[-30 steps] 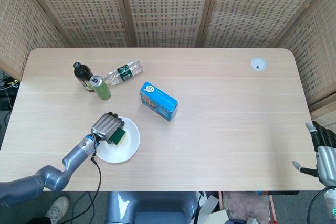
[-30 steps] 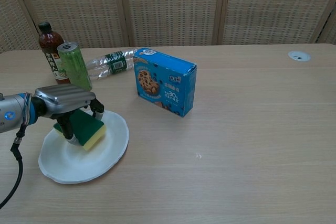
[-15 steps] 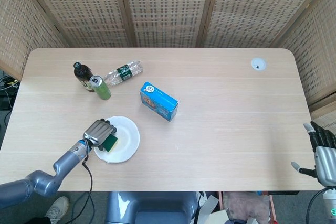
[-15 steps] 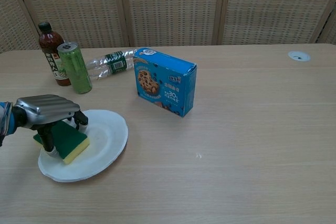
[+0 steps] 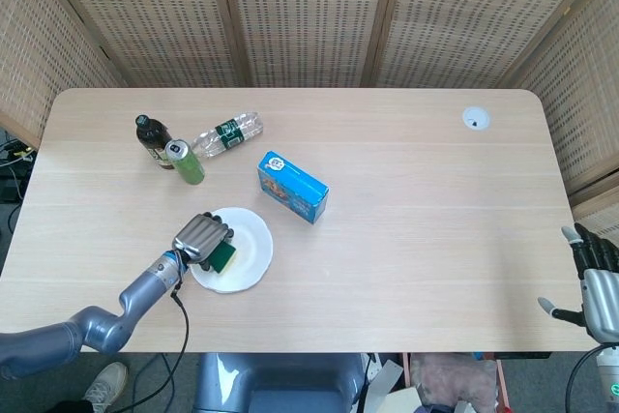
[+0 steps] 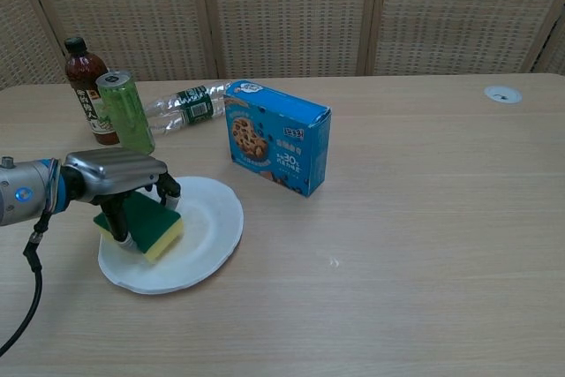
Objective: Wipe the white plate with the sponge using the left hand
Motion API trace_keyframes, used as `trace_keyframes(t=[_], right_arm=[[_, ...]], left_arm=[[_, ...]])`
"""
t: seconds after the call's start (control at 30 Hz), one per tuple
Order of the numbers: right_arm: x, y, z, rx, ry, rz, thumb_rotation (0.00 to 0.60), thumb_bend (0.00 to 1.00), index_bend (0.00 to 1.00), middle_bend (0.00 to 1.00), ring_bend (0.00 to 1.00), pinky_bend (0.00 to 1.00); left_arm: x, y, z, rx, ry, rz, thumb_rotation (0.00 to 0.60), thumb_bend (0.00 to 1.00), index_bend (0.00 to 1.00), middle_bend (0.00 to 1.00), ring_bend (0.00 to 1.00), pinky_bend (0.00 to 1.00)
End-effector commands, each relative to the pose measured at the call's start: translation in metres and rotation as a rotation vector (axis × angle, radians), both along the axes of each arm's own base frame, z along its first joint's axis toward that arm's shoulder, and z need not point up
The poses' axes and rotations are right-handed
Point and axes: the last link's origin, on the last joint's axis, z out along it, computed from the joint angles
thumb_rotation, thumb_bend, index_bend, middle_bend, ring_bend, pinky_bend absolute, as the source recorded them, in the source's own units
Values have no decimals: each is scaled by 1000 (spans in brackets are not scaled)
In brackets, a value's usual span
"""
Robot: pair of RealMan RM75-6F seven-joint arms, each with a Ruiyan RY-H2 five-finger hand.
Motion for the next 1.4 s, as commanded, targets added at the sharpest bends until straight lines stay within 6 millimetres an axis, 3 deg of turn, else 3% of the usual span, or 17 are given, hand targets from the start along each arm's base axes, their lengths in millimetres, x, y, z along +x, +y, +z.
trace_keyframes(t=[0.03, 0.23, 0.5, 0.67, 1.0, 1.4], right_arm=[[1, 0, 0, 2, 1, 3, 600, 0, 0, 0, 0, 0], [1, 1, -1, 4, 2, 1, 600, 0, 0, 0, 0, 0], [0, 0, 0, 1, 2, -2, 600, 0, 0, 0, 0, 0], [0, 0, 0, 0, 1, 0, 600, 0, 0, 0, 0, 0], [2, 1, 0, 3, -3, 7, 600, 0, 0, 0, 0, 0], [1, 1, 0, 6, -2, 4, 600, 0, 0, 0, 0, 0]], left_arm=[[14, 3, 0, 17, -40, -13, 600, 150, 576, 451, 277, 251], [25, -2, -20, -15, -75, -21, 600, 150, 575, 451, 277, 251], [19, -3, -37, -38, -24, -13, 600, 150, 575, 451, 277, 251], [22, -2, -31, -27, -57, 2, 600, 150, 575, 451, 277, 250], [22, 13, -2, 31, -82, 16, 600, 150, 575, 451, 277, 250], [11, 11, -29, -19, -1, 55, 600, 150, 575, 451, 277, 250]])
